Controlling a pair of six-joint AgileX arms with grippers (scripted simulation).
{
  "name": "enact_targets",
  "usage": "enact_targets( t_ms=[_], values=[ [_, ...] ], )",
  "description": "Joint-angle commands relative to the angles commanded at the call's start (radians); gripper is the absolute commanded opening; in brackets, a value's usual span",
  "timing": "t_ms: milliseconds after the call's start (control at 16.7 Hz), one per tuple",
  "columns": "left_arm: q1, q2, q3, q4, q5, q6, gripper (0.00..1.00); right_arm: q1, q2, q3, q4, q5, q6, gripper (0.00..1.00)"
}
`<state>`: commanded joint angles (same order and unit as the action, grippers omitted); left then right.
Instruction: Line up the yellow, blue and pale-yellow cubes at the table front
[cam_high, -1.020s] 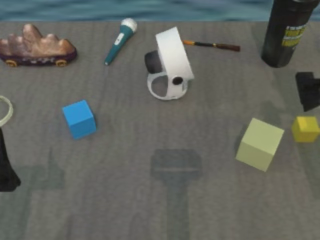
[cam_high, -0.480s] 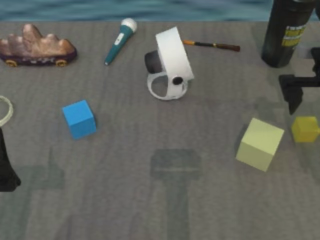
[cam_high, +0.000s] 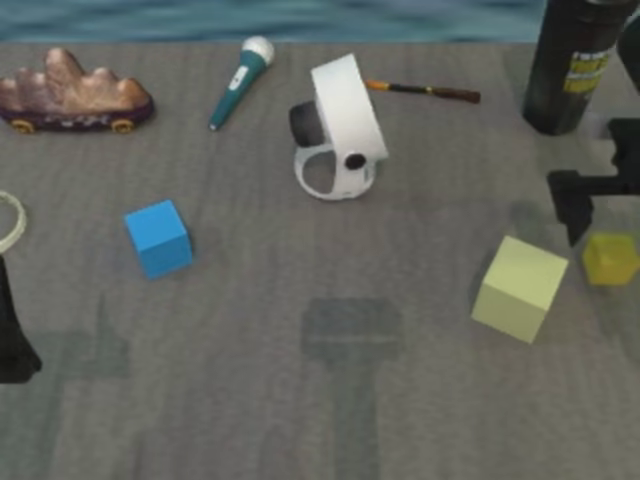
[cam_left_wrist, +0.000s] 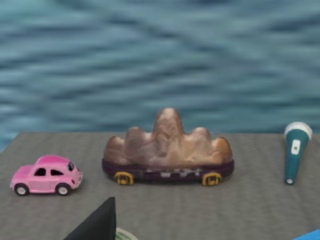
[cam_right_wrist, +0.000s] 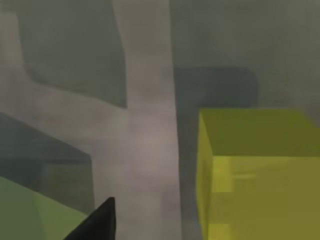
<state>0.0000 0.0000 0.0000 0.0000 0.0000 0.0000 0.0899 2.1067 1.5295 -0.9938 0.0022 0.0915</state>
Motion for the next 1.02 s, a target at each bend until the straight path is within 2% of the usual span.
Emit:
enact_targets(
  t_ms=[240,540,1020],
  values=[
    [0.0,0.0,0.0,0.0,0.0,0.0,1.0,0.002,0.066,-0.09,0.162,0.001,0.003,1.0],
    [0.0,0.0,0.0,0.0,0.0,0.0,1.0,0.003,0.083,-0.109,0.192,0.001,0.004,1.0],
    [0.0,0.0,0.0,0.0,0.0,0.0,1.0,0.003,0.083,-0.109,0.192,0.001,0.004,0.4]
  ],
)
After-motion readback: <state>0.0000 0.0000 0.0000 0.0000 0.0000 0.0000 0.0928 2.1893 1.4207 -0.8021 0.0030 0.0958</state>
